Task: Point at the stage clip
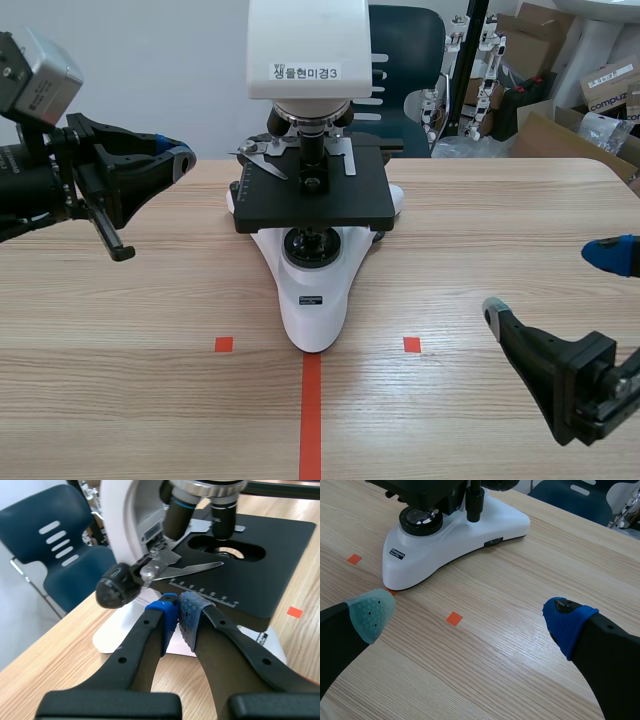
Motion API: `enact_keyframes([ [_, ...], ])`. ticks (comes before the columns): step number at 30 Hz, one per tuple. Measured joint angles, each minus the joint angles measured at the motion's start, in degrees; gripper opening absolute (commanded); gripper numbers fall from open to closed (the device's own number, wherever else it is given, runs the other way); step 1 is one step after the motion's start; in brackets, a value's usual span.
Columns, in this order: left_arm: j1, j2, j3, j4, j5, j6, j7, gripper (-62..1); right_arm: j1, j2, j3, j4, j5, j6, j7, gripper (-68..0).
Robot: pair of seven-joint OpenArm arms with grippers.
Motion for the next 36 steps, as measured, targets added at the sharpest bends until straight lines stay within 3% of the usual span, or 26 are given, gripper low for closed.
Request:
enact_keyframes([
  [9,-1.7,1.6,0.0,0.0,1.2,0.1,2.8,-56.0,0.0,0.0,0.0,0.0,0.0,0.0,0.0,0.4],
  [22,-1.7,1.6,4.1,-2.8,1.2,5.1,1.9,-56.0,0.0,0.0,0.0,0.0,0.0,0.0,0.0,0.4],
  [36,-1.7,0.3,4.1,-3.5,-0.4,5.3,-0.3,-56.1,0.0,0.0,0.0,0.0,0.0,0.0,0.0,0.4],
])
